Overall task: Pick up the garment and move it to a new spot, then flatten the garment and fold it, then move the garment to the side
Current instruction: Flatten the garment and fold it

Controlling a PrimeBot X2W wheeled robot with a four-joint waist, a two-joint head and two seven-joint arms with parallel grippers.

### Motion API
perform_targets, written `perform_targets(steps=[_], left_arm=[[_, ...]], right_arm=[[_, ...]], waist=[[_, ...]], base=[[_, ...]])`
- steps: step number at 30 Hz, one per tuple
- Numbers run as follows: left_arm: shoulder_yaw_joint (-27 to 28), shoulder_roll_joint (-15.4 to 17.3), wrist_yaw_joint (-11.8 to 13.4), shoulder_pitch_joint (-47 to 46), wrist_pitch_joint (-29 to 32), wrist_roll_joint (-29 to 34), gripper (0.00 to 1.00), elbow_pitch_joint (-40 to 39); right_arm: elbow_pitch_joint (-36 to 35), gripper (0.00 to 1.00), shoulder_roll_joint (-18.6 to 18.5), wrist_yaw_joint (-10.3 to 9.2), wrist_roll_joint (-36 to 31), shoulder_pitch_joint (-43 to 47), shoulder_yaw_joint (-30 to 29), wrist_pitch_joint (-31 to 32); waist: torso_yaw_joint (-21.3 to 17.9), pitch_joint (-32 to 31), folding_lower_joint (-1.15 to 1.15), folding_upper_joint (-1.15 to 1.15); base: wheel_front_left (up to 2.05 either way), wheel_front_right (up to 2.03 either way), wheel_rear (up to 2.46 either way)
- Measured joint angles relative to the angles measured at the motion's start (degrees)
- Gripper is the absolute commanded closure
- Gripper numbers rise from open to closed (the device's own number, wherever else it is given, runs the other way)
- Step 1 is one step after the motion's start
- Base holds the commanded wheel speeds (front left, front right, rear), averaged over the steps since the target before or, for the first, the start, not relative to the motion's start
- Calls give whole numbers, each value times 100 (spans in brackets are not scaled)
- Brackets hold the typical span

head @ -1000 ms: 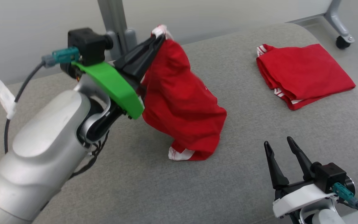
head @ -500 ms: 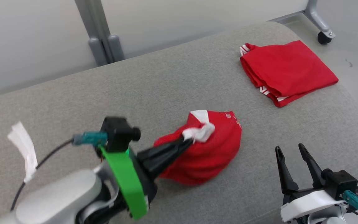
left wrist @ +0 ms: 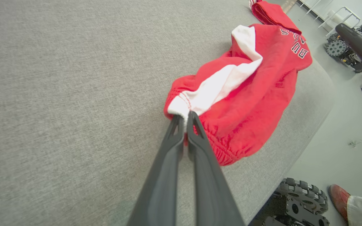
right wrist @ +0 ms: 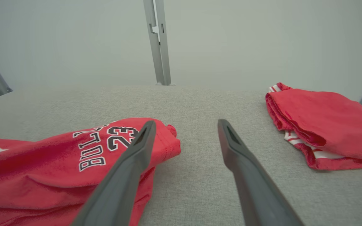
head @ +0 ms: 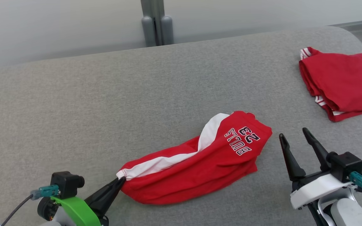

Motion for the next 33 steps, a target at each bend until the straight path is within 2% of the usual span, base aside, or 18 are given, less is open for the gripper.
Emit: perform_targets(steps=[6, 9, 14, 18, 23, 25, 26, 30, 33], left_arm=[[290, -297, 29, 90, -52, 171, 100, 342], [381, -421, -5, 130, -67, 304, 100, 387], [447, -610, -56, 145, -69, 508, 100, 396], [460, -692, -111, 133, -74, 646, 100, 419], [480, -802, -163, 54, -75, 717, 100, 447], [556, -853, -191, 3, -75, 771, 100, 435], [616, -875, -201, -12, -76, 821, 100, 425], [999, -955, -207, -76, -76, 1110, 100, 407], [1614, -1121, -186, -158, -76, 1499, 100, 322]], right_arm=[[977, 0, -635, 0, 907, -878, 1058, 24], [1361, 0, -836, 0, 1635, -1623, 1717, 360], [1611, 0, -1077, 0, 2732, -2544, 2625, 1092], [1998, 0, -1327, -1, 3108, -3001, 3384, 1703], [2479, 0, -1378, -1, 3507, -3239, 4021, 2238], [2496, 93, -1383, -5, 3641, -3294, 4253, 2235], [2504, 100, -1390, -5, 3669, -3356, 4334, 2129], [2605, 100, -1406, 0, 3690, -3518, 4576, 1622], [2709, 100, -1475, 0, 3673, -3735, 4597, 1054]], waist=[[395, 14, 0, 0], [545, 52, 0, 0], [684, 204, 0, 0], [787, 328, 0, 0], [880, 450, 0, 0], [896, 489, 0, 0], [890, 502, 0, 0], [787, 515, 0, 0], [646, 510, 0, 0]], base=[[0, 0, 0], [0, 0, 0], [0, 0, 0], [0, 0, 0], [0, 0, 0], [0, 0, 0], [0, 0, 0], [0, 0, 0], [0, 0, 0]])
